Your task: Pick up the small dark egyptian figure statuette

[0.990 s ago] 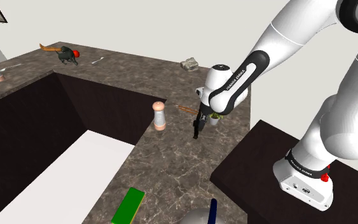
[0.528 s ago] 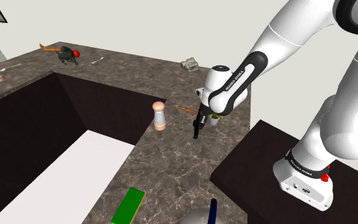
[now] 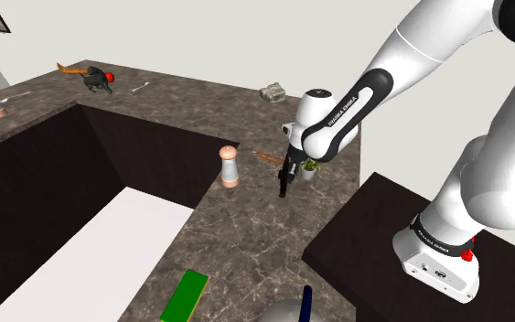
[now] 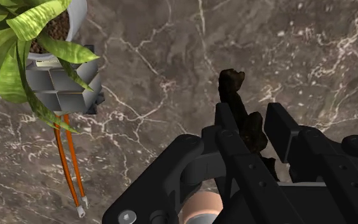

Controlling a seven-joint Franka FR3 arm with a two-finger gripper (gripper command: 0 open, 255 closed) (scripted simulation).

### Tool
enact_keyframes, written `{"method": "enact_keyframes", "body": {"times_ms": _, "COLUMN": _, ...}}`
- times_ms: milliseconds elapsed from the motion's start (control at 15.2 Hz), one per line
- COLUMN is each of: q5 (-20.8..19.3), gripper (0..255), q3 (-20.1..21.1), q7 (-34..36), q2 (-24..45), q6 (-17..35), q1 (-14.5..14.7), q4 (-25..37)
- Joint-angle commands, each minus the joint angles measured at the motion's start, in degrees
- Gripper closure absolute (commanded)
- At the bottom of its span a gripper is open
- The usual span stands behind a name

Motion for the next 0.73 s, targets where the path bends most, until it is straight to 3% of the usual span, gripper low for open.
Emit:
{"method": "enact_keyframes", "body": {"times_ms": 0, "q5": -0.8, "gripper": 255, "q3": -0.3, "q7": 0.6, "q2": -1.9, "q6": -1.8, "q1": 0.1, "q4": -0.1}}
{"method": "enact_keyframes", "body": {"times_ms": 660, "q5": -3.5, "gripper": 255, "q3": -0.7, "q7": 3.0, "q2": -10.3, "q6": -10.6, "q1": -0.1, "q4": 0.4}}
